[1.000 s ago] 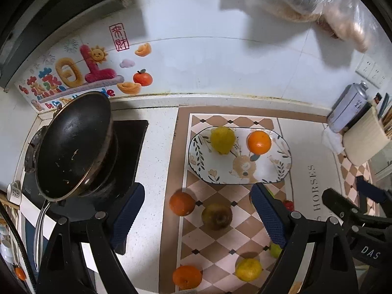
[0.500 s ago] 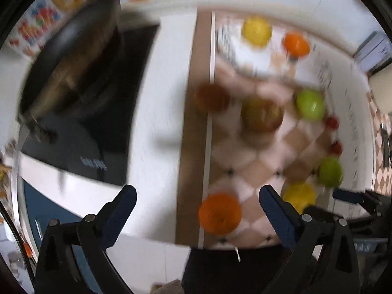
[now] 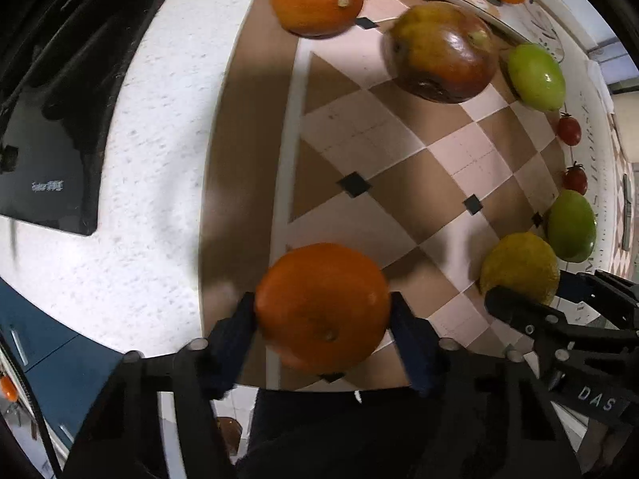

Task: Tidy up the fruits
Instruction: 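Grasp an orange with the left tool while the right tool grasps a yellow citrus, then carry both fruits onto the white plate and release them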

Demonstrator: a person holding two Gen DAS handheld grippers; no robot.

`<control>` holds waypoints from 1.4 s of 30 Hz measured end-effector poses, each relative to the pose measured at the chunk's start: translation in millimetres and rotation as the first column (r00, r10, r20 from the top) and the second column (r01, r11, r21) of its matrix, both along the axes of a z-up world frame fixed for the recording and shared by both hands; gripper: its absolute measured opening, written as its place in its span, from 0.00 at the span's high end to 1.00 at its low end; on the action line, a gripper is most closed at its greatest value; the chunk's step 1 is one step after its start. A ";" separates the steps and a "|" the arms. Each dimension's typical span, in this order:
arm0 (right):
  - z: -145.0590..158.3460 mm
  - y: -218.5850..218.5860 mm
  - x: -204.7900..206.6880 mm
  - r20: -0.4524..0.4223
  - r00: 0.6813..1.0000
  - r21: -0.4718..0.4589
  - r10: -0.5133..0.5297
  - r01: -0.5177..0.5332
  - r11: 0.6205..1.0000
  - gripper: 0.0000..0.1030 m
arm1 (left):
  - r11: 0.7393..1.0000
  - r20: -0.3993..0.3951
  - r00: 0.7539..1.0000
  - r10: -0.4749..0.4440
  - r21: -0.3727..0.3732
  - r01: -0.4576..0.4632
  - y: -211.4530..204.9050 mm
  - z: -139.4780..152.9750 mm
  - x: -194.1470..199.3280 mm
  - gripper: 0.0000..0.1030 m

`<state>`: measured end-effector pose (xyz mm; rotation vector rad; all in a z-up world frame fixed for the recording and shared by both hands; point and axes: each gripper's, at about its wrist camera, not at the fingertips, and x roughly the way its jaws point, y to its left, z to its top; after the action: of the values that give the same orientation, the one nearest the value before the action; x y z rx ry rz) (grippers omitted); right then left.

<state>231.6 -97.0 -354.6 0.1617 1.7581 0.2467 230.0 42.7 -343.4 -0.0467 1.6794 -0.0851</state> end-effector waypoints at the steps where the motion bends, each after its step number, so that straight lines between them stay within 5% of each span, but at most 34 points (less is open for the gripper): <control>1: -0.4 -1.7 0.1 -0.002 1.000 0.004 -0.008 0.008 1.000 0.40 | 1.000 0.015 1.000 -0.008 0.008 0.008 -2.8 0.7 -0.7 0.41; 12: 5.4 -11.2 16.6 0.053 0.999 0.019 -0.005 0.004 1.000 0.40 | 1.000 0.050 0.999 -0.001 0.000 0.001 -8.7 13.1 4.2 0.41; 18: 59.3 -49.9 44.3 0.167 0.979 0.087 -0.116 0.103 0.991 0.40 | 0.999 0.163 0.987 0.008 -0.043 -0.001 -8.9 76.5 33.6 0.41; 23: 102.5 -84.3 93.7 0.276 0.942 0.115 -0.190 0.164 0.980 0.40 | 0.995 0.306 0.952 0.013 -0.095 0.017 -21.3 143.8 83.5 0.41; 27: 105.4 -101.2 137.8 0.307 0.922 0.101 -0.236 0.215 0.971 0.40 | 0.996 0.369 0.929 0.002 -0.085 0.032 -29.7 163.5 134.6 0.41; 34: 73.0 -102.5 200.6 0.280 0.925 0.069 -0.257 0.247 0.967 0.40 | 0.999 0.305 0.952 -0.014 -0.046 0.029 -42.3 125.6 216.7 0.41; 42: 18.7 -88.2 228.6 0.217 0.949 0.028 -0.227 0.226 0.974 0.40 | 0.996 0.113 0.993 0.040 -0.083 -0.030 -43.4 54.7 250.9 0.41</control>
<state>460.2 -185.2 -335.9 0.3248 1.5043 0.0955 480.9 -0.8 -288.7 -0.1303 1.5591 -0.1276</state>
